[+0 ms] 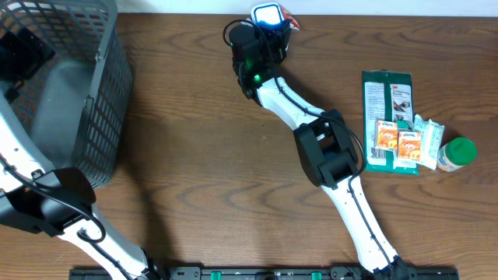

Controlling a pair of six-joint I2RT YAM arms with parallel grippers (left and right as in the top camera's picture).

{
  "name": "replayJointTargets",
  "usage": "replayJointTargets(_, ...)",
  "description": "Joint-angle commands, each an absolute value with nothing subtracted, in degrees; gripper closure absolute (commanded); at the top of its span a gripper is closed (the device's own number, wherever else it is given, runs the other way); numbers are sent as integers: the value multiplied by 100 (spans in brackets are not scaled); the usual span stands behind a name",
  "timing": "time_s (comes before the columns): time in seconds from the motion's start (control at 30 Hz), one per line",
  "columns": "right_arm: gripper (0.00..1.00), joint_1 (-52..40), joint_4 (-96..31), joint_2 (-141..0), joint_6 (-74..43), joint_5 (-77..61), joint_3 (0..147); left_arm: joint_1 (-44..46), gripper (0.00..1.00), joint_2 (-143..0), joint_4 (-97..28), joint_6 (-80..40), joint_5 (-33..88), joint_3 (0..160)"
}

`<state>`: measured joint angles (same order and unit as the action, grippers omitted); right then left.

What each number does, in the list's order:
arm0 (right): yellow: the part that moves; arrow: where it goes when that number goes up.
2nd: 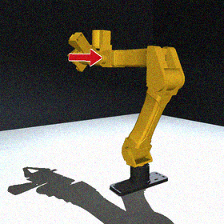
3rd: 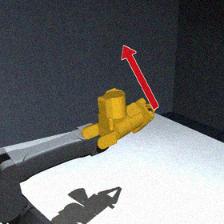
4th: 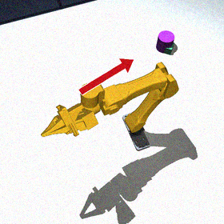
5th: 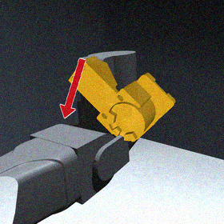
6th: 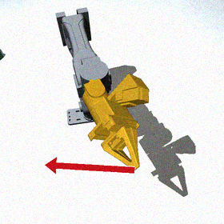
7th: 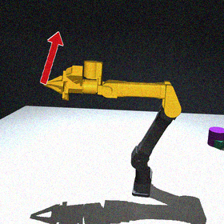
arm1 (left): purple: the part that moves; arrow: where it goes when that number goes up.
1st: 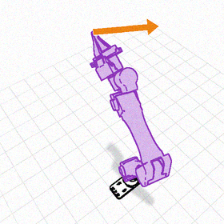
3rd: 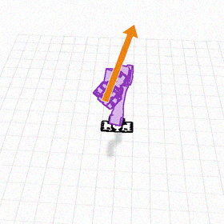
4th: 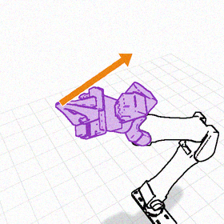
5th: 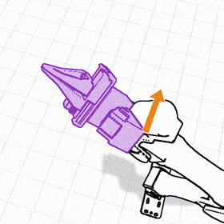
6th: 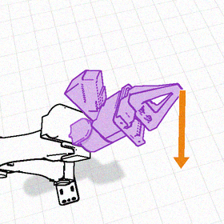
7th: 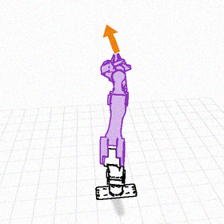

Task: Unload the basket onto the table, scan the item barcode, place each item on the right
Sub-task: 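Hold the red snack bar barcode against the white scanner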

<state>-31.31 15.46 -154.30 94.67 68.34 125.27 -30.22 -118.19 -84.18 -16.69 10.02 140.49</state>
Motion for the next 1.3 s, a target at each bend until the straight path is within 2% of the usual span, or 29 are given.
replayJointTargets(0.0, 99, -3166, 1033, -15388, 8864, 6580, 12575, -3020, 2, -11690, -8438, -1675, 985, 14145)
replayJointTargets(0.17, 99, -3155, 276, -15388, 8399, 6243, 12575, -3020, 2, -11690, -8438, -1675, 985, 14145)
replayJointTargets(0.67, 99, -3352, 679, -15388, 8058, 5927, 12575, -3020, 2, -11690, -8440, -1675, 985, 14145)
replayJointTargets(0.83, 99, -3393, 336, -15388, 7979, 5951, 12575, -3020, 2, -11690, -8438, -1675, 985, 14145)
replayJointTargets(0.97, 99, -3430, 134, -15388, 7225, 5876, 12575, -3020, 2, -11690, -8440, -1675, 985, 14145)
replayJointTargets(1.27, 99, -3465, -290, -15391, 7008, 5747, 12575, -3020, 2, -11690, -8440, -1675, 985, 14145)
